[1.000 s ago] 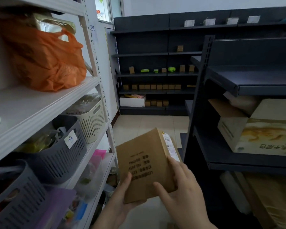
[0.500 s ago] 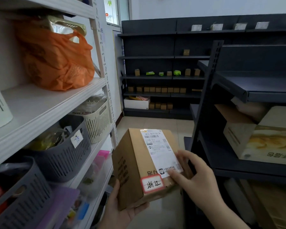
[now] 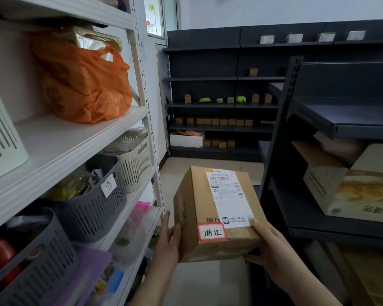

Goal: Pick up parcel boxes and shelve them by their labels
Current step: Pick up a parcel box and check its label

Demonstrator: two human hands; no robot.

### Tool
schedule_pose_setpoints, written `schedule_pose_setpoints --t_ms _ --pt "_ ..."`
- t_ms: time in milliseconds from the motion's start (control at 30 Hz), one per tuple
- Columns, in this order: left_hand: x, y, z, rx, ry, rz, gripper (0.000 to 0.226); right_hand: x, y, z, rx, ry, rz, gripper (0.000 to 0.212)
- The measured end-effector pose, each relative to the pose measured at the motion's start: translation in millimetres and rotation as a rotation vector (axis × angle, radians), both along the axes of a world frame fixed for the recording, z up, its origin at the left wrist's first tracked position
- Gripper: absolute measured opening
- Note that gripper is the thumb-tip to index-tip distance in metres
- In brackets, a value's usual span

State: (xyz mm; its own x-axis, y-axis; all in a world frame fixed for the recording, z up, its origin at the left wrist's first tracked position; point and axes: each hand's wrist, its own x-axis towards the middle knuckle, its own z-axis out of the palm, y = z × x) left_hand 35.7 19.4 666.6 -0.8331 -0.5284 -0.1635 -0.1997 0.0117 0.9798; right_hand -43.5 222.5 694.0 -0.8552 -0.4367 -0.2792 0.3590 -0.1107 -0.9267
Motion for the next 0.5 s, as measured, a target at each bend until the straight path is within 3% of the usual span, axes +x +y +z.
schedule_pose_setpoints --t_ms 167,333,500 --pt "-2 6 5 -0.074 0.096 0.031 0.037 5 -3 3 0.048 0.023 -0.045 0.056" --pt "-1 14 23 0.033 -0.015 -0.061 0.046 11 -7 10 0.109 0.06 -0.075 0.024" --pt "8 16 31 0.183 -0.003 -0.19 0.067 17 -10 16 0.129 0.095 -0.131 0.017"
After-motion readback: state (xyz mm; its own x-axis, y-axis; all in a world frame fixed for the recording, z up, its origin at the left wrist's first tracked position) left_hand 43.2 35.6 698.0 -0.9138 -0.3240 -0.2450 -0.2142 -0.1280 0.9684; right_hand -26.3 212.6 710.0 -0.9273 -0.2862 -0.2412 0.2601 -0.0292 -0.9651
